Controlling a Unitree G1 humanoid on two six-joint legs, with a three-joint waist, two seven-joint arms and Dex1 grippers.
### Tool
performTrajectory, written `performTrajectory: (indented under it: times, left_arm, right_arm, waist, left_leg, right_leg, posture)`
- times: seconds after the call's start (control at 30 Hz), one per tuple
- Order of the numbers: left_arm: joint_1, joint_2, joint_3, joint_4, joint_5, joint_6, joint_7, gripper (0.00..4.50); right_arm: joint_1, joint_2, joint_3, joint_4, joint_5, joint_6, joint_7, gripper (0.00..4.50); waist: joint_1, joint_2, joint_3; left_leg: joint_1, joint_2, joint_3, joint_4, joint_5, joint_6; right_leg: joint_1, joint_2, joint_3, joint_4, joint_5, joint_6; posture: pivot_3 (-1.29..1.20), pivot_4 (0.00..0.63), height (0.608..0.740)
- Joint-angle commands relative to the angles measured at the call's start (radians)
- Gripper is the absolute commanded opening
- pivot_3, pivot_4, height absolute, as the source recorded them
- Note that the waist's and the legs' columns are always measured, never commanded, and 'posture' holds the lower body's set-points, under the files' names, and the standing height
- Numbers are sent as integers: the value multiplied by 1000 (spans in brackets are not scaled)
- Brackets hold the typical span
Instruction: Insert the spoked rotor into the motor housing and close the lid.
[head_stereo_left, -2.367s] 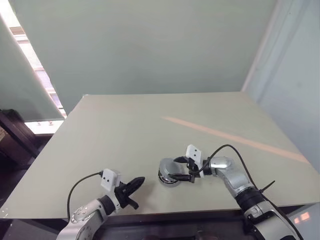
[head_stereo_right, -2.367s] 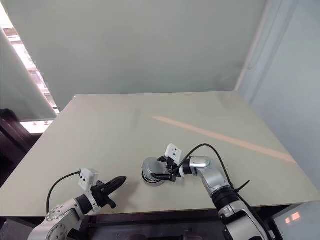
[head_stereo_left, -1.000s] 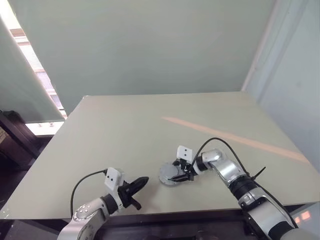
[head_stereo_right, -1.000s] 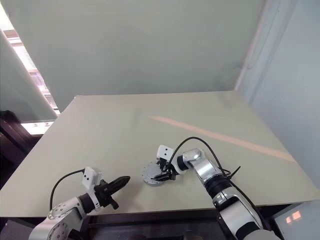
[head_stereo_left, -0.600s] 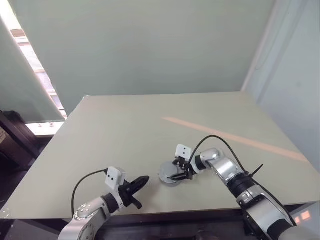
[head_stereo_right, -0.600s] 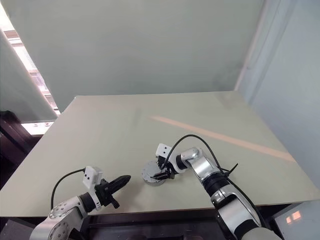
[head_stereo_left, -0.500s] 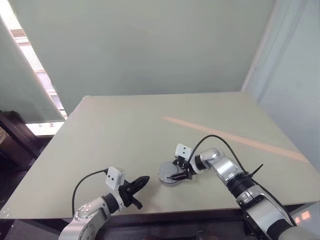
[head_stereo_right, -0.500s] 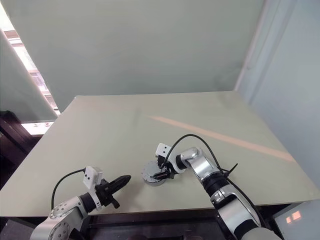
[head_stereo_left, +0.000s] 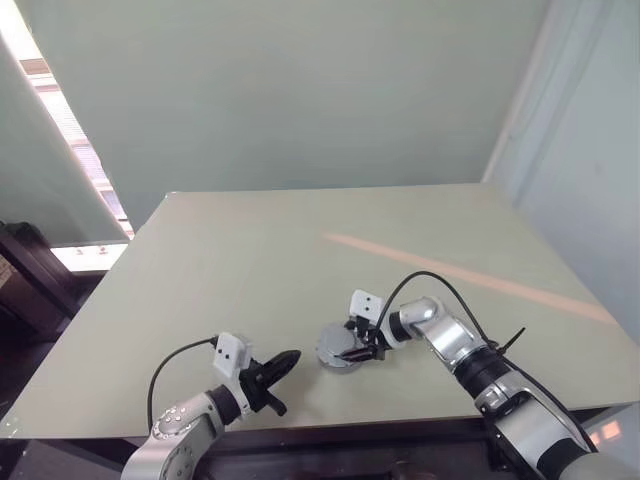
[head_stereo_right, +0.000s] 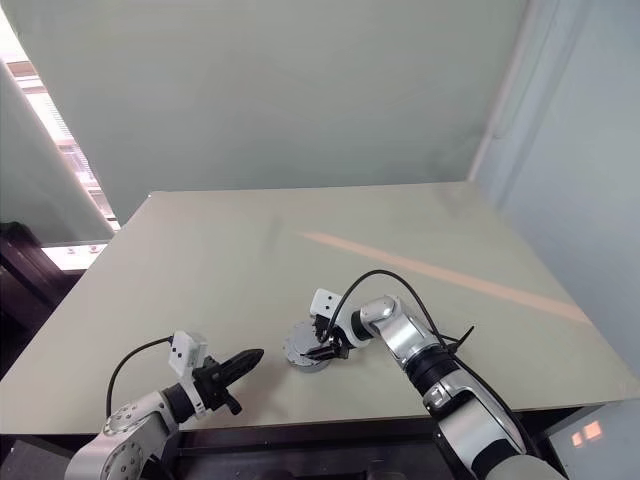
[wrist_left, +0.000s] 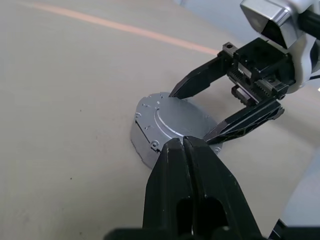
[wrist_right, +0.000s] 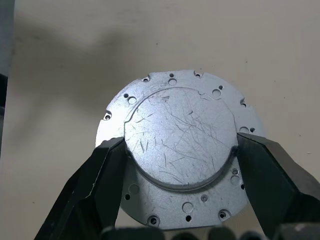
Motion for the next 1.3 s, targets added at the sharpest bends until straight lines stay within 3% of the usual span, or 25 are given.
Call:
performTrajectory:
  times: [0.03,0.83,1.03,1.3]
  left_arm:
    - [-16,-4,-5,-13,6,-22,-6,0]
    - [-36,-20,-26,3,19,-34,1,0]
    - [-62,-31,-55,31,67,-45,21,0]
    - [-146,-57,-133,141,163,-35,63,0]
  right_arm:
    - [-3,-23,13,-8,-30,-1,2,3199]
    - [-16,-16,70,-6,-80,104,-27,3199]
    - [-6,-19,87,-47,-83,142,-20,3199]
    - [1,-31,96,-73,-81,151,-13,3199]
  waist:
    - [0,0,0]
    - [0,3,-4]
    - [-1,4,-3]
    - [-4,3,-3]
  left_leg:
    - [0,0,0,0,0,0]
    - [2,0,0,0,0,0]
    - [14,0,0,-2,0,0]
    - [14,0,0,-3,0,0]
  right_leg:
    - [0,0,0,0,0,0]
    - [2,0,0,0,0,0]
    - [12,0,0,-2,-2,-2]
    - [13,0,0,-2,-1,1]
  posture:
    - [0,0,740]
    - [0,0,740]
    - [0,0,740]
    - [0,0,740]
